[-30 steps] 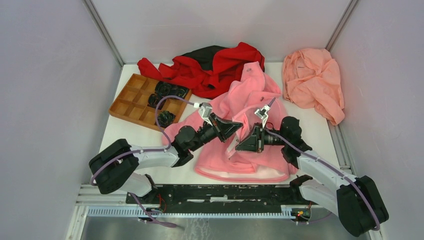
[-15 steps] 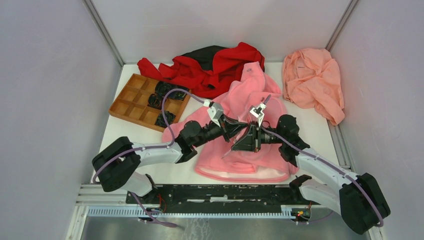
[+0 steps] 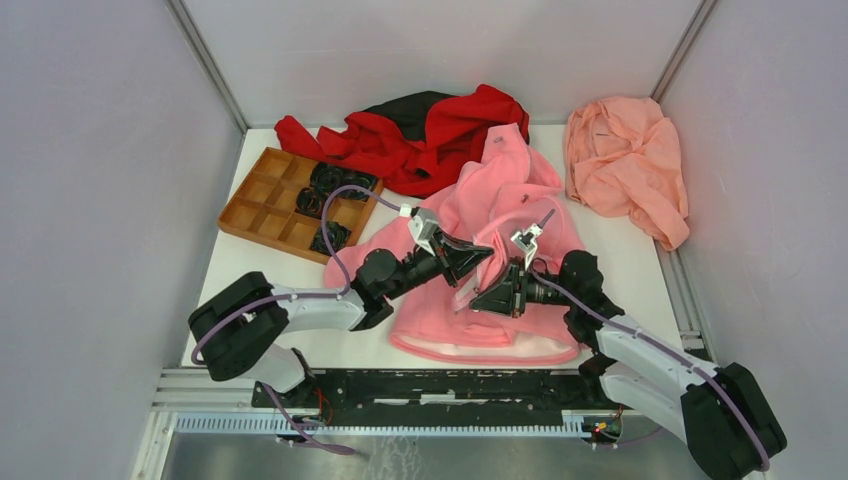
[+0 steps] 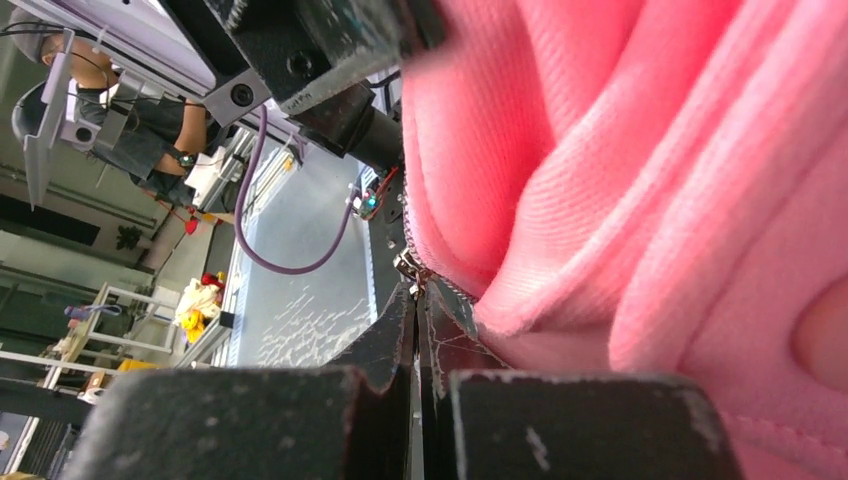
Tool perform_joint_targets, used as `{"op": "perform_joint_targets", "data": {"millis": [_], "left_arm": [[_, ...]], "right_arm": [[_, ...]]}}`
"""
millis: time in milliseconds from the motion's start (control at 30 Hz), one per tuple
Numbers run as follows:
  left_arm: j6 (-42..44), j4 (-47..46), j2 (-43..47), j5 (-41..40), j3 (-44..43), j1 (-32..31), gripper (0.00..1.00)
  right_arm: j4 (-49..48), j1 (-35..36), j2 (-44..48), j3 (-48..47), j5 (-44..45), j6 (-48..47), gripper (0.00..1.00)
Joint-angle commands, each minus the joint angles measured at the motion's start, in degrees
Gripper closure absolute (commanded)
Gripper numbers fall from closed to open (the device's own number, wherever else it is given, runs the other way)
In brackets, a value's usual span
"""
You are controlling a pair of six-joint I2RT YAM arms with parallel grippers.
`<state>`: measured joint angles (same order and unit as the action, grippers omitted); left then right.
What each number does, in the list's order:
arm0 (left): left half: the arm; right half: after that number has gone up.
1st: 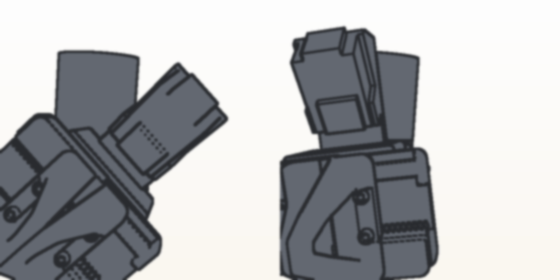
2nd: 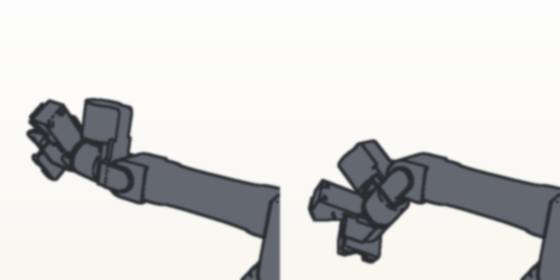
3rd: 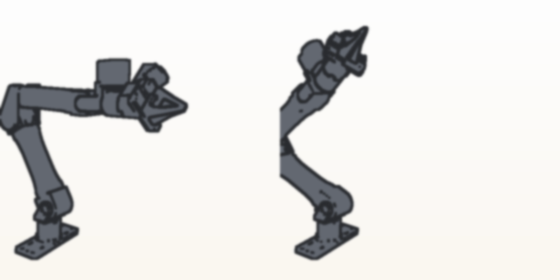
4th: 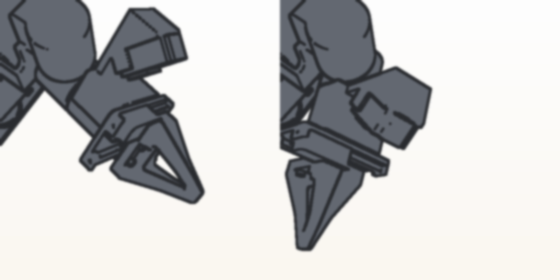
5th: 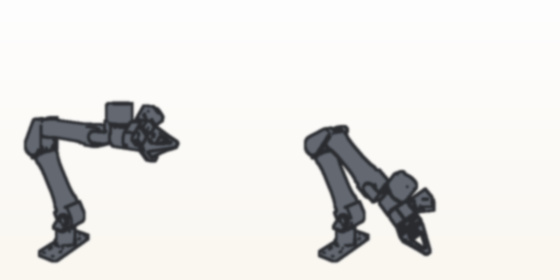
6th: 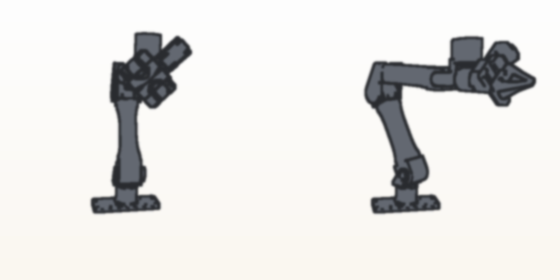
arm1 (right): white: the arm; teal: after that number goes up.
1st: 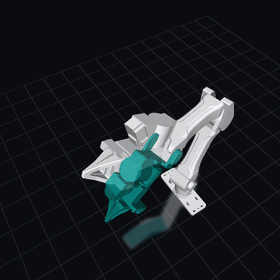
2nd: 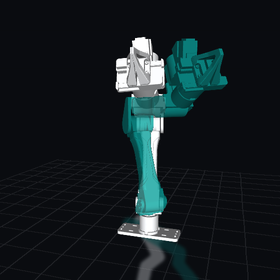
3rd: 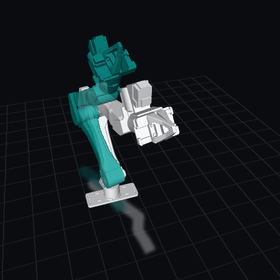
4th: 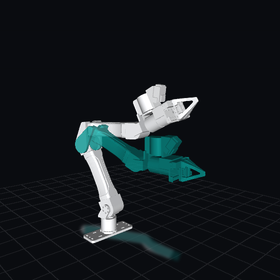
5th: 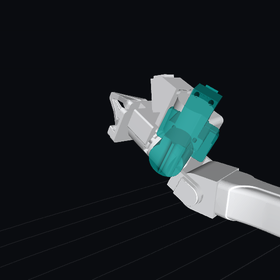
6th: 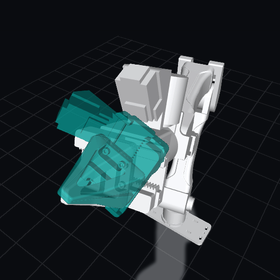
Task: Zip up the jacket
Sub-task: Adjust the zipper on the jacket.
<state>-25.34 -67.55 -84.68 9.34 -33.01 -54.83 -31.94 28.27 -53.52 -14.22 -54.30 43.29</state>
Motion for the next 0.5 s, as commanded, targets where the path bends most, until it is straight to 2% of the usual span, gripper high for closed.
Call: {"op": "perform_joint_targets", "data": {"millis": [0, 100, 167, 267, 467], "left_arm": [[-2.82, -12.43, 0.46, -1.91, -3.31, 1.62, 0.98], [-2.04, -9.78, -0.63, 1.48, -3.61, 0.67, 0.98], [-2.10, -9.28, -1.62, 1.96, -3.17, 0.12, 0.98], [-3.12, -10.82, -3.52, 1.97, -2.71, -0.13, 0.98], [-5.24, -13.05, -5.69, 2.46, -4.12, 1.14, 0.98]], "right_arm": [[-6.24, 0.85, -1.40, -0.78, -5.94, 5.26, 1.00], [-19.06, 0.88, -4.94, -4.56, -7.84, 13.77, 1.00], [-22.64, 1.85, -6.93, -5.97, -7.56, 15.99, 1.00], [-21.40, 4.15, -8.35, -5.93, -7.26, 13.83, 1.00], [-9.25, 5.81, -6.73, -2.81, -8.24, 4.07, 1.00]]}}
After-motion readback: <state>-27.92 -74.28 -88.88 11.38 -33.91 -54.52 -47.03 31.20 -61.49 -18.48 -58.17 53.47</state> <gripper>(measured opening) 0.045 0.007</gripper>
